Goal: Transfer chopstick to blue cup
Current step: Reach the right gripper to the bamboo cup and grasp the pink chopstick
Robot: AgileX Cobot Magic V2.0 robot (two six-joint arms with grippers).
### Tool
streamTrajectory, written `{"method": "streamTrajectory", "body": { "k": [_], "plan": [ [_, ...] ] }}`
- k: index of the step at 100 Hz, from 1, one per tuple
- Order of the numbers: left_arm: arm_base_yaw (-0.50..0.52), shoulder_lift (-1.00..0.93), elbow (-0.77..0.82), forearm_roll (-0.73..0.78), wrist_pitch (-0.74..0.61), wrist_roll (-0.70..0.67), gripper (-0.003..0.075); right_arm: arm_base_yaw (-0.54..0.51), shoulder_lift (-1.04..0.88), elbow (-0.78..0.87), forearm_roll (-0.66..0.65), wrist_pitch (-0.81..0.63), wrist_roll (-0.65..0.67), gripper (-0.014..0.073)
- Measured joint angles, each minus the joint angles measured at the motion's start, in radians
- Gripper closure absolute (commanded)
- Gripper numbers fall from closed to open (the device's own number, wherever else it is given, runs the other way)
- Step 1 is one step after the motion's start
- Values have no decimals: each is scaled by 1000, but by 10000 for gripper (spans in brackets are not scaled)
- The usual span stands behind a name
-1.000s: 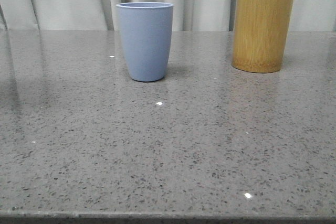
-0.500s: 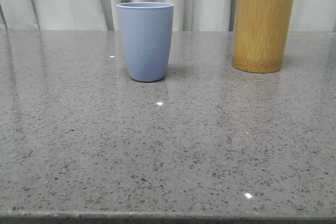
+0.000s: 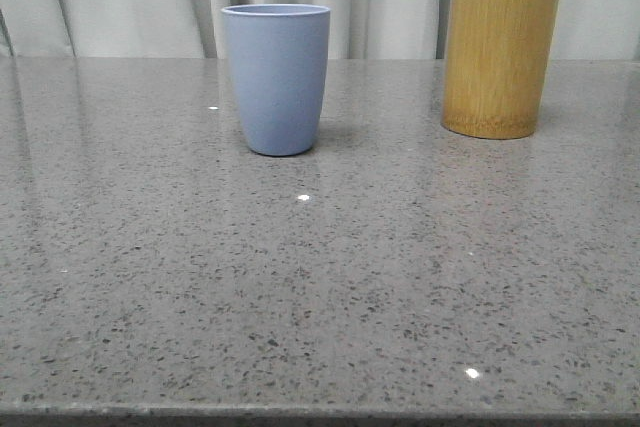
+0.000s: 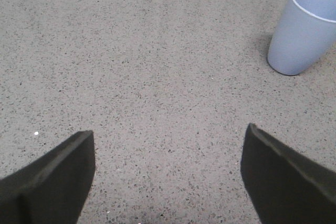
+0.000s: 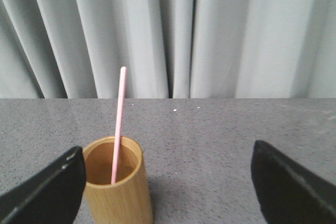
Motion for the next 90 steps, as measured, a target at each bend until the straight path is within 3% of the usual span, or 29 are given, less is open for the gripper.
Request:
{"method": "streamTrajectory", "body": {
  "k": [22, 50, 90],
  "plan": [
    [0, 0, 2, 0, 0, 0, 164, 47, 266, -155, 0, -52, 0, -41],
    [0, 0, 2, 0, 0, 0, 164, 60, 558, -400, 0, -15, 0, -41],
    [0, 0, 2, 0, 0, 0, 164, 83, 757, -578, 0, 17, 0, -41]
  ]
}}
